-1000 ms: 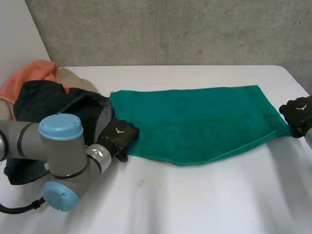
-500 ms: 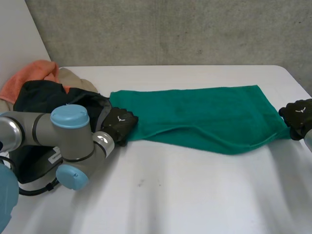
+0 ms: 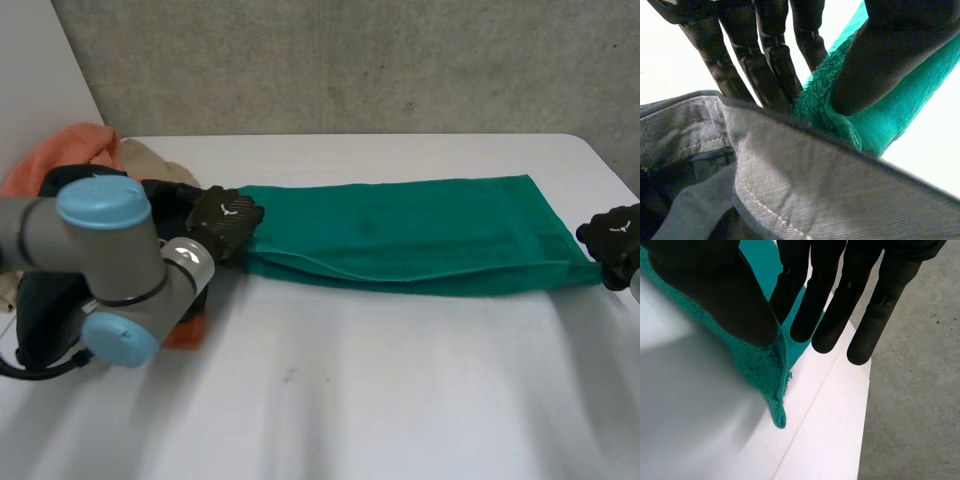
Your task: Fold the laundry.
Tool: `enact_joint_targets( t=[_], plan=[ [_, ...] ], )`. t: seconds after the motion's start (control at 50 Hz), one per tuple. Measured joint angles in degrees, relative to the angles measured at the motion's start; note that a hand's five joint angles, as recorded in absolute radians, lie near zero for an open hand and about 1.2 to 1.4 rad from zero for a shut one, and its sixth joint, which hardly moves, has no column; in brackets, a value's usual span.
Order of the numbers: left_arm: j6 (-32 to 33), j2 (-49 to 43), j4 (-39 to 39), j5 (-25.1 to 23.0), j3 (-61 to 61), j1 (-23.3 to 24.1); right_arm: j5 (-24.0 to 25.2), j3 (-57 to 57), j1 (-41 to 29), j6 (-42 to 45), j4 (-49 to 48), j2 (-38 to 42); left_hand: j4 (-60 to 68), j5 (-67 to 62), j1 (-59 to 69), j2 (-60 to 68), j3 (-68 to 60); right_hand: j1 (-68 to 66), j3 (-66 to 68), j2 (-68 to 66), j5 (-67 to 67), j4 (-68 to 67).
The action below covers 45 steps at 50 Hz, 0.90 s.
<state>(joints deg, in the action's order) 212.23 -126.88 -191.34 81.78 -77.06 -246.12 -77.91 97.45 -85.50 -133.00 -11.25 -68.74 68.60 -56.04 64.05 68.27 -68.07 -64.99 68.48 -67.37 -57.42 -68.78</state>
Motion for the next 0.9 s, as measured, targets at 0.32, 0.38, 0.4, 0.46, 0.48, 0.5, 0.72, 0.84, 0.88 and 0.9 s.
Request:
enact_joint_targets(
  t=[0.32,0.38,0.4,0.46,0.48,0.5,0.72,0.84,0.88,0.9],
  plan=[
    [-3.72,25.20,35.08,-0.06,-21.19,2.90,0.90,4.20,12.84,26.04,33.90,-18.77,0.03,-0.78,0.04,0.16,-0.27,0.00,0.00,0.00,-0.05,0.00],
    [-3.63,25.94,36.60,-0.09,-22.65,3.69,1.78,5.64,15.97,30.28,36.17,-20.24,0.17,-0.78,0.04,0.16,-0.27,0.00,0.00,0.00,-0.03,0.00],
    [-3.61,25.68,36.08,-0.08,-22.48,3.87,2.16,5.92,16.55,30.83,35.83,-20.23,0.22,-0.78,0.04,0.16,-0.27,0.00,0.00,0.00,-0.04,0.00],
    [-3.58,24.20,33.33,-0.02,-21.05,4.12,3.29,6.17,17.02,30.62,32.91,-18.82,0.22,-0.78,0.04,0.16,-0.28,0.00,0.00,0.00,-0.04,0.00],
    [-3.59,23.26,31.68,0.05,-20.06,4.14,3.63,6.01,16.74,29.85,30.83,-17.46,0.23,-0.78,0.04,0.16,-0.28,0.00,0.00,0.00,-0.05,0.00],
    [-3.60,21.93,29.45,0.16,-18.70,4.15,3.87,5.56,16.14,28.90,28.53,-15.88,0.23,-0.78,0.04,0.16,-0.28,0.00,0.00,0.00,-0.01,0.00],
    [-3.64,6.79,11.85,8.02,-4.10,4.16,2.76,-4.01,3.34,20.63,4.21,1.06,0.24,-1.40,0.12,0.16,-0.28,0.00,0.00,0.00,-0.60,0.00],
    [-3.65,1.22,7.34,11.29,1.32,4.45,0.13,-10.01,0.29,19.97,-4.74,9.45,0.26,-1.40,0.12,0.17,-0.91,0.00,0.01,0.00,-0.60,0.00],
    [-3.64,0.07,5.95,11.52,2.41,4.55,-0.76,-11.52,-0.08,19.98,-5.93,11.21,0.27,-1.40,0.12,0.20,-0.94,0.00,0.01,0.00,-0.60,0.00],
    [-3.63,-0.82,4.64,11.59,3.31,4.65,-1.47,-12.74,-0.31,19.98,-6.66,12.51,0.27,-1.40,0.12,0.26,-0.96,0.00,0.00,0.00,-0.61,0.00]
  ],
)
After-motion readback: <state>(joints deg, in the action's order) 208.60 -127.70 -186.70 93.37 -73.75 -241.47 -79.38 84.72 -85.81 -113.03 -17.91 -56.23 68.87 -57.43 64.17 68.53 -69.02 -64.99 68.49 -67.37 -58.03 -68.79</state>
